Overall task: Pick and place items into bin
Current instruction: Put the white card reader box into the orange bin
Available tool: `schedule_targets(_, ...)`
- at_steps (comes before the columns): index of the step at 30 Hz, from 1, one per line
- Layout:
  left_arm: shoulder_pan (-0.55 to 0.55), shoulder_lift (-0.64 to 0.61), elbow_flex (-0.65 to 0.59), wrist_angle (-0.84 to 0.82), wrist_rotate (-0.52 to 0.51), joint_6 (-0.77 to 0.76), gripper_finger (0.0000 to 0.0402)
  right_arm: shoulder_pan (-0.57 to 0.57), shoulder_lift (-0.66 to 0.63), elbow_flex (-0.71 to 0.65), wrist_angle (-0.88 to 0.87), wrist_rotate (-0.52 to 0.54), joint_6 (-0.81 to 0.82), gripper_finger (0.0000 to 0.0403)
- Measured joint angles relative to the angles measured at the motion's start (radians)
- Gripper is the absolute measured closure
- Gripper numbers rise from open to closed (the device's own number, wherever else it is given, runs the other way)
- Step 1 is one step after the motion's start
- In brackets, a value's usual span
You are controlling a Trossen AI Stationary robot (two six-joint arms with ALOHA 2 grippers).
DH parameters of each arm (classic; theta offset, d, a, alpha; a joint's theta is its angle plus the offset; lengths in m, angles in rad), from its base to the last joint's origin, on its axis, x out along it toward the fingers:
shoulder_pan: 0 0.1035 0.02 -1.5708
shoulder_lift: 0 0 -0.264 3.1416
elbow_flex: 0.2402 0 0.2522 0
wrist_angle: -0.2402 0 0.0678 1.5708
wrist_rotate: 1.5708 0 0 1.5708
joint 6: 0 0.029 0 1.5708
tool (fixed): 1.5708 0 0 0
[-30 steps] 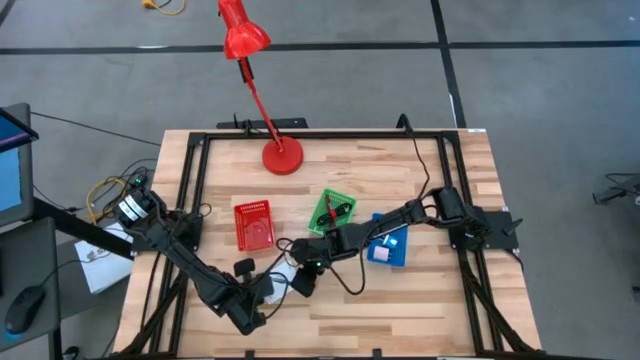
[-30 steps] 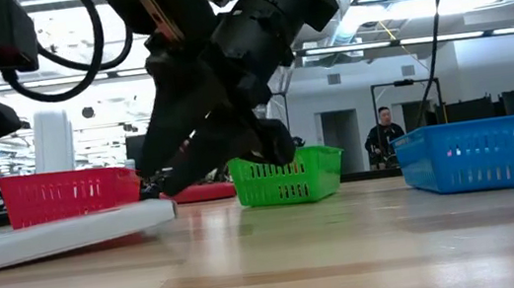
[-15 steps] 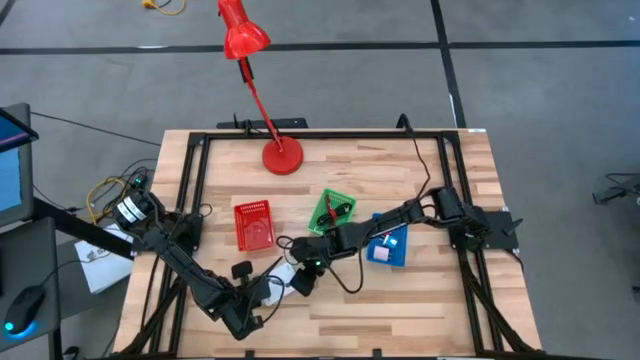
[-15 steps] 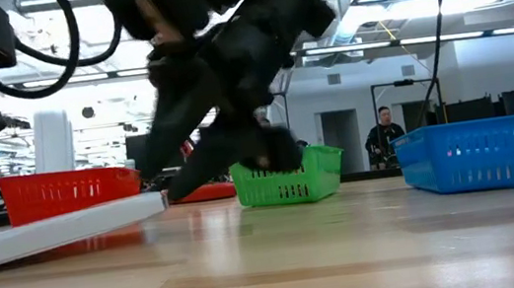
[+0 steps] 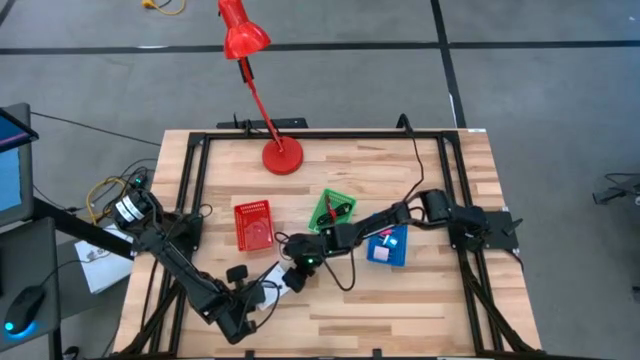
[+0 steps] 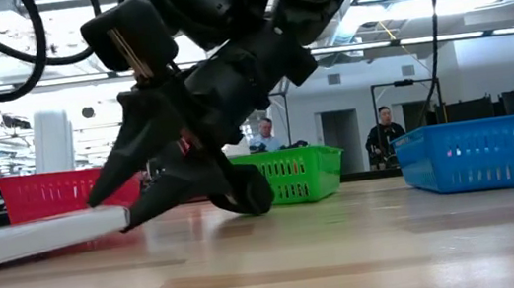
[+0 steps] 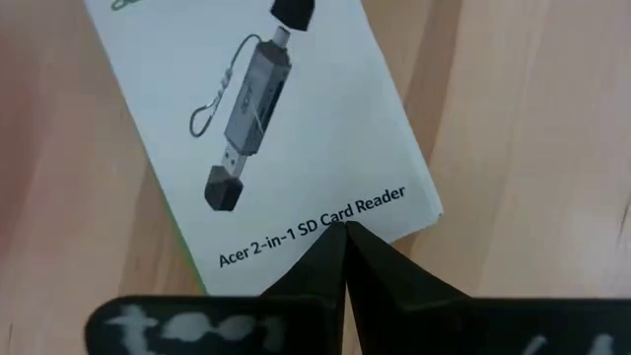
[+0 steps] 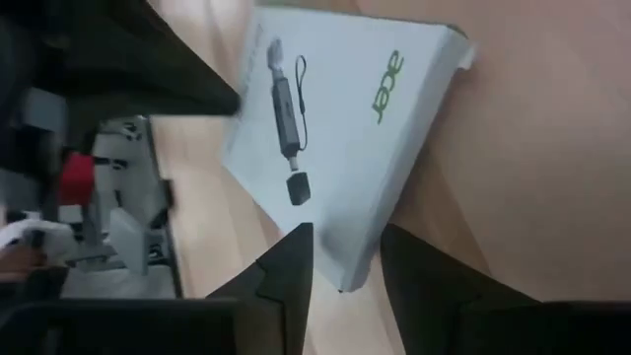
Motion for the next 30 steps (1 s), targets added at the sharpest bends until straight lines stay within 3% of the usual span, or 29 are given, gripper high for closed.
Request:
schedule_targets(9, -0.004, 0.0, 0.0, -0.001, 0.017, -0.001, 0.0402, -0.008, -0.014, -0.005, 0.157, -0.046, 0.002, 0.0289)
schedule_targets(14, 0.004, 0.005, -0.001, 0.008, -0.053, 0.0, 0.0402, 0.006, -0.006, -0.003, 0.156, -0.063, -0.01, 0.0293)
schedule_targets(27, -0.002, -0.01, 0.013, -0.022, -0.038, 0.0, 0.0401, 0.003, -0.008, -0.002, 0.157, -0.044, -0.07, 0.0373)
schedule_targets(30, -0.027, -0.05, 0.054, -0.106, -0.112, -0.001, 0.0401, 0.003, -0.008, -0.002, 0.164, -0.043, -0.078, 0.0374)
